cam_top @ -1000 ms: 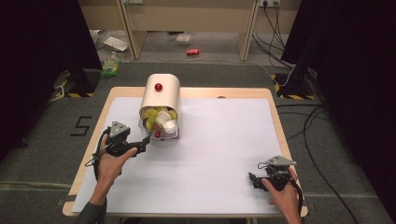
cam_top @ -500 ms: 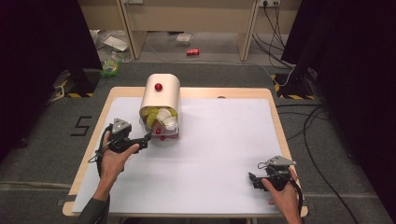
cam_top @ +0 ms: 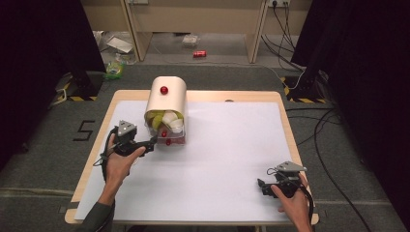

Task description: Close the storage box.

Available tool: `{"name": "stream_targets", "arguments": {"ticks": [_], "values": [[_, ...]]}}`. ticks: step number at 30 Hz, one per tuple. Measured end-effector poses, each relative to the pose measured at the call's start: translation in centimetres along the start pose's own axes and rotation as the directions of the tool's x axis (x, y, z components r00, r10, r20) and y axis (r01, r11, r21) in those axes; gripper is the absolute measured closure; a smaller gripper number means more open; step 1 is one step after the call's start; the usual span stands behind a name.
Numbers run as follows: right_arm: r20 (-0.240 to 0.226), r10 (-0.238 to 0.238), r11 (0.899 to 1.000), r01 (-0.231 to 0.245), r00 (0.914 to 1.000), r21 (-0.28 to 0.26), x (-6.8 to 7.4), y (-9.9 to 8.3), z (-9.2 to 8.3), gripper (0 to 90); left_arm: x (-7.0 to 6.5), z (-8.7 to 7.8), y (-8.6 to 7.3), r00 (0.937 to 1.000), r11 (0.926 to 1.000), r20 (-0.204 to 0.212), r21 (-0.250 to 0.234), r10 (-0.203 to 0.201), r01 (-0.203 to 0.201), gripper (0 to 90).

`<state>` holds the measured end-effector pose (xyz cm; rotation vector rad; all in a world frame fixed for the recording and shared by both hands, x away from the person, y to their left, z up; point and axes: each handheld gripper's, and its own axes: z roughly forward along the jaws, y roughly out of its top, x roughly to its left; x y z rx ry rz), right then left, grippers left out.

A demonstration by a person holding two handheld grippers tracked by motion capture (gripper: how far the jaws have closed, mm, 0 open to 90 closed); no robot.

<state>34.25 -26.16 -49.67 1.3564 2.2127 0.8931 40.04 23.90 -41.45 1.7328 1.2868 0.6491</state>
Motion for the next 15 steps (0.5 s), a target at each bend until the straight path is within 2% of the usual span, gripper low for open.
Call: {"name": "stream_targets", "arguments": {"ticks": [15], "values": [[0.0,0.0,1.0,0.0,1.0,0.0,0.0,0.0,0.0,1.6,-0.02,1.0,0.67,0.9999,0.9999,-0.013,0.01,0.004,-0.004,14.6]]}}
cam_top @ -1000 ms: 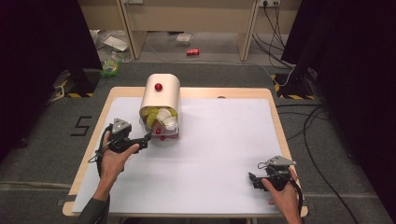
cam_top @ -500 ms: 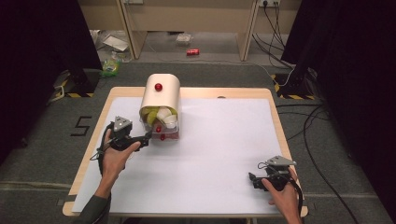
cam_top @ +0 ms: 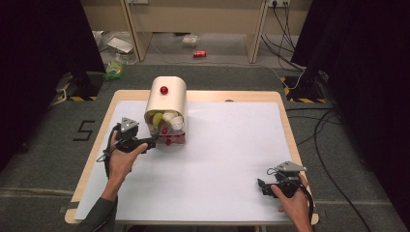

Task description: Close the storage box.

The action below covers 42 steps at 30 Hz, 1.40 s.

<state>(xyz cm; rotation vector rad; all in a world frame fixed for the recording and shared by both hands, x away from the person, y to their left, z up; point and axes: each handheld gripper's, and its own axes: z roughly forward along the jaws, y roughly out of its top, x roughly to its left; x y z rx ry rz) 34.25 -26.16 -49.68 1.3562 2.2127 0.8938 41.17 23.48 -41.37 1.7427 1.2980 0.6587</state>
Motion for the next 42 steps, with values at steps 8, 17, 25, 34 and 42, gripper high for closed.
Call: {"name": "stream_targets", "arguments": {"ticks": [8,17,25,34,42], "values": [[0.0,0.0,1.0,0.0,1.0,0.0,0.0,0.0,0.0,1.6,0.0,0.3,0.1,1.0,1.0,-0.004,0.0,-0.004,0.004,14.6],[0.0,0.0,1.0,0.0,1.0,0.0,0.0,0.0,0.0,1.5,-0.1,0.6,0.3,0.9998,1.0,-0.017,-0.001,0.001,-0.001,14.0],[0.0,0.001,1.0,-0.001,1.0,0.0,0.0,0.0,0.0,1.6,-0.4,0.4,0.2,0.9997,0.9999,-0.019,-0.003,0.015,-0.015,17.5],[0.0,0.0,1.0,0.0,1.0,0.0,0.0,0.0,0.0,1.6,-0.7,-0.3,0.3,0.9997,0.9997,0.004,-0.002,0.025,-0.025,17.5],[0.0,0.0,1.0,0.0,1.0,0.0,0.0,0.0,0.0,1.5,-0.4,-0.6,-0.1,0.9997,1.0,0.023,0.003,0.005,-0.006,17.4]]}}
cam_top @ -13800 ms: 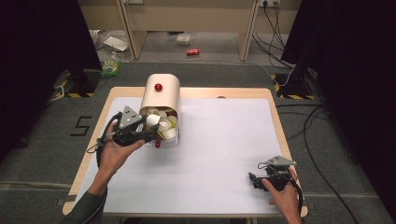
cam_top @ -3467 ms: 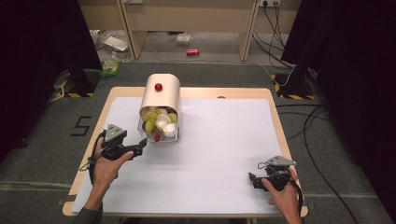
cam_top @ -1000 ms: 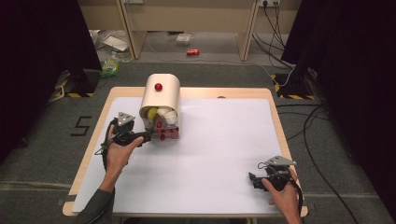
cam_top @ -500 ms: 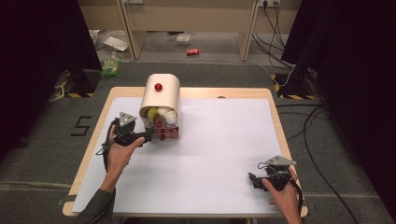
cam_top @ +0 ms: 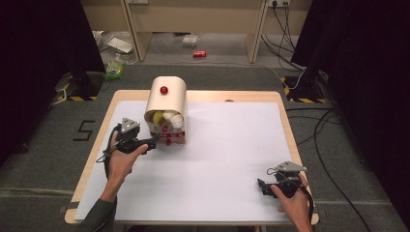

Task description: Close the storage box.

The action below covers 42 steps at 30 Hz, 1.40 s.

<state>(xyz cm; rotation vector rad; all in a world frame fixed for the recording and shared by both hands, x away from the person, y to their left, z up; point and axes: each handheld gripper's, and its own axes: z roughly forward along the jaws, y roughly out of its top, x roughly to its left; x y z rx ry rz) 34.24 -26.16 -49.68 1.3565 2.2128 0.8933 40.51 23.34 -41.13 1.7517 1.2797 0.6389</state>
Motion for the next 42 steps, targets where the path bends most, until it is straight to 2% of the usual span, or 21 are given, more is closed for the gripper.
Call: {"name": "stream_targets", "arguments": {"ticks": [8,32,42], "values": [[0.0,0.0,1.0,0.0,1.0,0.0,0.0,0.0,0.0,1.5,0.3,-0.3,-0.2,0.9999,1.0,0.012,0.001,-0.005,0.005,17.3],[0.0,0.0,1.0,0.0,1.0,0.0,0.0,0.0,0.0,1.6,0.0,-1.7,-0.5,0.999,0.9999,0.043,0.0,0.012,-0.012,16.9],[0.0,0.0,1.0,0.0,1.0,0.0,0.0,0.0,0.0,1.5,0.1,-2.1,-0.9,0.9985,1.0,0.054,-0.002,0.008,-0.008,16.8]]}}
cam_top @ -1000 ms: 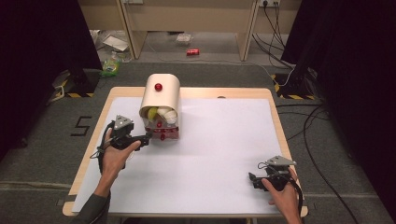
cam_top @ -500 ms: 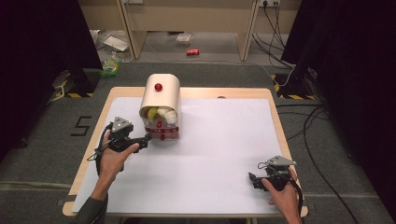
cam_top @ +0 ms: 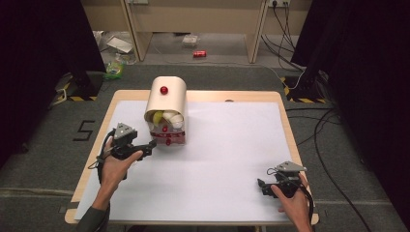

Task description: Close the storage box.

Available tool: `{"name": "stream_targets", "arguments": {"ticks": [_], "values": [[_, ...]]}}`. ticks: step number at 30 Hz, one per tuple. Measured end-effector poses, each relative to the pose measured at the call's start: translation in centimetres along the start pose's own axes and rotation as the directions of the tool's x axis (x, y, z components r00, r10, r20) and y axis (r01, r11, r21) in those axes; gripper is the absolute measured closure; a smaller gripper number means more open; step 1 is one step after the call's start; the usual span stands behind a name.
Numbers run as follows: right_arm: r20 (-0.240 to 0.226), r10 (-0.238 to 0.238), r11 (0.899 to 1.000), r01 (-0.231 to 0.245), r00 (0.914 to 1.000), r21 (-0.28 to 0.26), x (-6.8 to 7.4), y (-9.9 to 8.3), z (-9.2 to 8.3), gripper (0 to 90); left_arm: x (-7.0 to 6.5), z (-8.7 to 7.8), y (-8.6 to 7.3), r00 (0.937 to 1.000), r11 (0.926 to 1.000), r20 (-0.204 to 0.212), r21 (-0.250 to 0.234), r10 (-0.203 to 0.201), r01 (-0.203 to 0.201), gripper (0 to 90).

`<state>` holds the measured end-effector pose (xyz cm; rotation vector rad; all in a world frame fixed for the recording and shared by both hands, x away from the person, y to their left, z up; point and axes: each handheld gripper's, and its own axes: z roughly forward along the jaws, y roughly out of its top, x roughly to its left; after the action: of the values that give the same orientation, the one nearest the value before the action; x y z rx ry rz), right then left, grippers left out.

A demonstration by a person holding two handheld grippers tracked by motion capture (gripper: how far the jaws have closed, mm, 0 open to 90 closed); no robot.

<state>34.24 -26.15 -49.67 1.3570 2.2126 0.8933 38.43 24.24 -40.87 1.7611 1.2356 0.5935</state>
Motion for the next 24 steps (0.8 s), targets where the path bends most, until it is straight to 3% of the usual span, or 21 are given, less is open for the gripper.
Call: {"name": "stream_targets", "arguments": {"ticks": [24], "values": [[0.0,0.0,1.0,0.0,1.0,0.0,0.0,0.0,0.0,1.6,0.6,-0.8,-1.1,0.9997,0.9999,0.019,0.001,-0.017,0.017,16.2]]}}
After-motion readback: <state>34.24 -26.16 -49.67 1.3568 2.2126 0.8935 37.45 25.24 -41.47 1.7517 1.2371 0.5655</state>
